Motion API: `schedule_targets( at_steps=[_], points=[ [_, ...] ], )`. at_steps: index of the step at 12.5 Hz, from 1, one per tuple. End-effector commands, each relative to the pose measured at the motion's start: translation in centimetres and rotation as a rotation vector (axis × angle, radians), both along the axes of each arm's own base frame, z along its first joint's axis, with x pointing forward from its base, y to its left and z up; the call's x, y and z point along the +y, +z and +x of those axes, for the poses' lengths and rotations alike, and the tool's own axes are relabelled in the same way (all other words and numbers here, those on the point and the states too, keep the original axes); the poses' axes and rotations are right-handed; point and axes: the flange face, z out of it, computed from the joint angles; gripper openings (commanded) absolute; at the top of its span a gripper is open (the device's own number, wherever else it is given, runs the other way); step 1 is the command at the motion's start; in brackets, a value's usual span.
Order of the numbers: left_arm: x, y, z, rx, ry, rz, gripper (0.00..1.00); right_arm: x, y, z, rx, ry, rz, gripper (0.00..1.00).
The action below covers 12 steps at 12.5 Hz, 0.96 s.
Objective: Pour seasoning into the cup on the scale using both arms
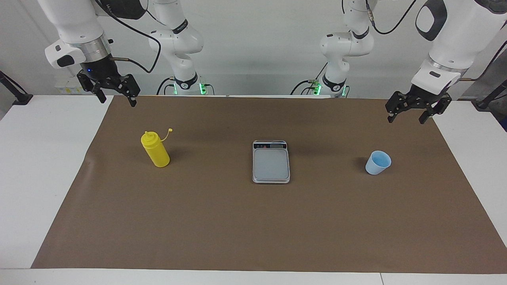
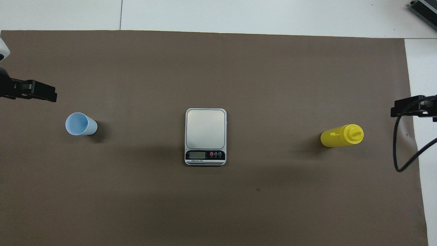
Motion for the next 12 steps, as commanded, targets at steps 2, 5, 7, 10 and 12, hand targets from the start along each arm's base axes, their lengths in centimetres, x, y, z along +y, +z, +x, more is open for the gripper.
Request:
schedule_targets(
  at_steps=[2, 5, 7, 10, 12],
  points=[
    [-0.5, -5.1, -1.5, 0.026, -0.022, 0.01, 1.0, 0.2, 0.3, -1.3, 0.023, 0.008, 0.023, 1.0],
    [-1.2, -9.6, -0.7, 0.069, -0.003, -0.065, 1.0, 0.2, 0.4, -1.4, 0.024, 0.008, 0.023, 1.0],
    [-1.3, -13.3, -0.3, 0.068, -0.001, -0.077, 1.0, 0.2, 0.5, -1.5, 0.021, 0.008, 0.023, 1.0],
    [-1.2, -16.5, -0.3, 0.04, 0.002, -0.077, 1.0, 0.2, 1.0, -1.7, 0.012, 0.008, 0.023, 1.0],
    [-1.1, -18.7, -0.4, -0.003, 0.006, -0.078, 1.0, 0.2, 1.3, -2.0, 0.007, 0.008, 0.023, 1.0]
  ],
)
